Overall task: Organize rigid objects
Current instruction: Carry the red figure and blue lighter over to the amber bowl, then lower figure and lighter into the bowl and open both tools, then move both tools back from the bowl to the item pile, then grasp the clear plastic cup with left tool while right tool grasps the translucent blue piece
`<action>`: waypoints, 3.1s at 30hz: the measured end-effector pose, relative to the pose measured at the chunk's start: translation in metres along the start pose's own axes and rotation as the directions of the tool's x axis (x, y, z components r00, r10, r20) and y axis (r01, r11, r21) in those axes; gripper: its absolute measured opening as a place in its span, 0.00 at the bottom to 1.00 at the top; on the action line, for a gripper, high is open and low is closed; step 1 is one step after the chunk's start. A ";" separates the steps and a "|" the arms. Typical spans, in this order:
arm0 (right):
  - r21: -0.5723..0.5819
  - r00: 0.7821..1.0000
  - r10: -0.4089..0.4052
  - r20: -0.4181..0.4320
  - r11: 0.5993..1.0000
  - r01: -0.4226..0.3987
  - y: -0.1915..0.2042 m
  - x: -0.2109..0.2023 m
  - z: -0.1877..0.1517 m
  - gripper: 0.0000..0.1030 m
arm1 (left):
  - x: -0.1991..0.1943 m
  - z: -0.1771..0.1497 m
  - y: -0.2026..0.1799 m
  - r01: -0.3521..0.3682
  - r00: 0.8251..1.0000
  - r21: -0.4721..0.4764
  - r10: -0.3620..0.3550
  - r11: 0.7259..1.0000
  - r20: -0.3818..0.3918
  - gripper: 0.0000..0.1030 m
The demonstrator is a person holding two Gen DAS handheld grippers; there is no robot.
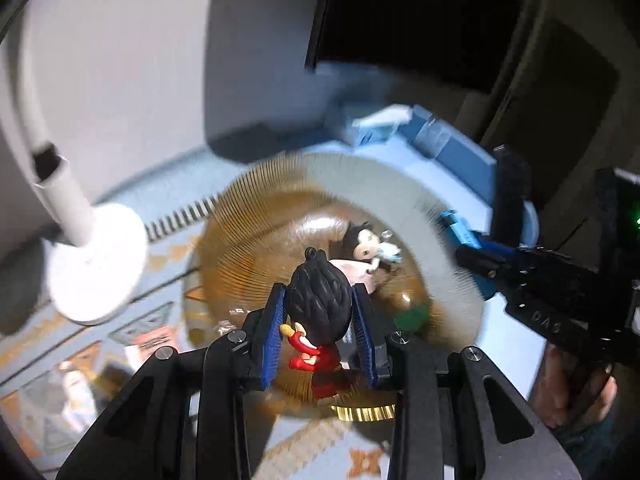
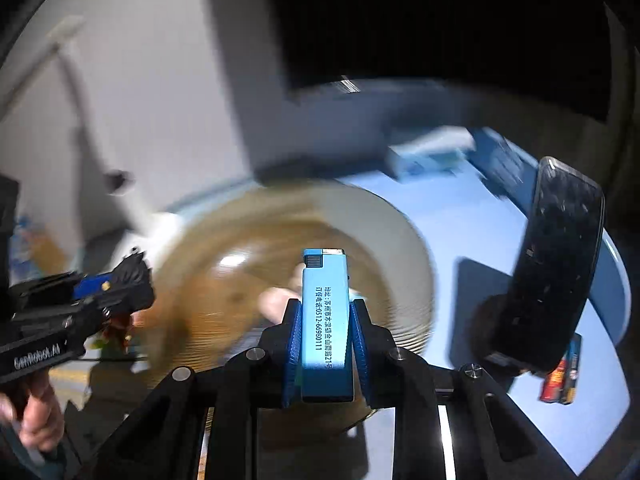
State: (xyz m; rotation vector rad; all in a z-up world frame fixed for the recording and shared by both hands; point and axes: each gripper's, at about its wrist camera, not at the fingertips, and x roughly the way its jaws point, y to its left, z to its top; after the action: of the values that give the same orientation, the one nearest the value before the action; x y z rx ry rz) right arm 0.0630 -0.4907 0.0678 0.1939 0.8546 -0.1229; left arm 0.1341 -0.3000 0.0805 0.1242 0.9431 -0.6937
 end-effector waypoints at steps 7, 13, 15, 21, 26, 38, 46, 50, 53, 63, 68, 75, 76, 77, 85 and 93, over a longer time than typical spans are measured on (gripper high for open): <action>0.012 0.995 -0.044 -0.093 0.999 0.045 -0.018 0.030 -0.003 0.23 | 0.048 -0.001 -0.004 -0.003 0.996 -0.031 0.000 1.000 -0.088 0.28; 0.037 0.991 -0.054 -0.122 0.998 0.059 -0.019 0.039 -0.002 0.24 | 0.056 -0.001 0.000 0.016 0.995 -0.022 -0.018 1.000 -0.099 0.29; 0.078 0.992 -0.023 -0.126 0.996 0.033 -0.023 0.038 -0.001 0.30 | 0.051 -0.004 0.006 0.029 0.994 -0.033 -0.032 0.999 -0.107 0.43; 0.103 0.999 -0.008 -0.045 0.995 0.013 -0.021 0.005 0.005 0.42 | 0.008 -0.001 0.018 0.069 0.998 -0.073 -0.070 0.995 -0.005 0.61; 0.074 1.000 -0.019 0.024 0.997 0.017 -0.004 -0.024 0.010 0.50 | -0.041 -0.008 0.021 0.074 0.994 -0.064 -0.068 0.995 0.087 0.62; -0.065 0.995 0.067 0.079 0.996 -0.062 0.071 -0.062 0.005 0.56 | -0.183 -0.050 0.067 -0.014 0.946 -0.118 0.052 0.993 0.319 0.67; -0.123 0.980 0.194 0.039 0.974 -0.188 0.138 -0.064 -0.010 0.57 | -0.251 -0.108 0.135 -0.059 0.903 -0.272 0.168 0.960 0.396 0.69; -0.153 0.968 0.251 -0.009 0.956 -0.250 0.173 -0.051 -0.028 0.59 | -0.241 -0.139 0.167 -0.076 0.916 -0.344 0.202 0.936 0.347 0.69; -0.170 0.959 0.277 -0.057 0.944 -0.283 0.193 -0.031 -0.049 0.68 | -0.211 -0.159 0.189 -0.098 0.937 -0.388 0.216 0.916 0.274 0.69; -0.165 0.949 0.254 -0.187 0.944 -0.286 0.208 0.041 -0.100 0.71 | -0.117 -0.204 0.242 -0.099 0.986 -0.482 0.151 0.871 0.070 0.69; -0.152 0.949 0.256 -0.185 0.946 -0.285 0.206 0.054 -0.100 0.71 | -0.106 -0.190 0.247 -0.087 0.990 -0.476 0.131 0.875 0.058 0.69; -0.192 0.962 0.221 -0.164 0.949 -0.250 0.216 0.058 -0.100 0.75 | -0.077 -0.152 0.255 -0.153 0.983 -0.453 0.184 0.878 0.024 0.69; -0.193 0.962 0.221 -0.163 0.949 -0.250 0.216 0.058 -0.101 0.75 | -0.071 -0.147 0.255 -0.177 0.979 -0.441 0.203 0.880 0.011 0.69; -0.192 0.961 0.222 -0.162 0.949 -0.251 0.216 0.058 -0.101 0.75 | -0.067 -0.144 0.254 -0.187 0.977 -0.434 0.212 0.881 0.010 0.69; -0.209 0.963 0.214 -0.162 0.947 -0.246 0.217 0.059 -0.101 0.78 | -0.068 -0.146 0.267 -0.245 0.964 -0.423 0.267 0.872 -0.007 0.69; -0.204 0.962 0.221 -0.163 0.946 -0.252 0.217 0.060 -0.100 0.79 | -0.096 -0.178 0.301 -0.147 0.977 -0.525 0.207 0.838 0.057 0.69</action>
State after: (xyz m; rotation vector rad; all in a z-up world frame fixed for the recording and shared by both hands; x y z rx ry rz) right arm 0.0683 -0.2589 -0.0155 0.0932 0.9693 0.2144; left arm 0.1510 0.0509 -0.0091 -0.3030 0.9673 -0.2515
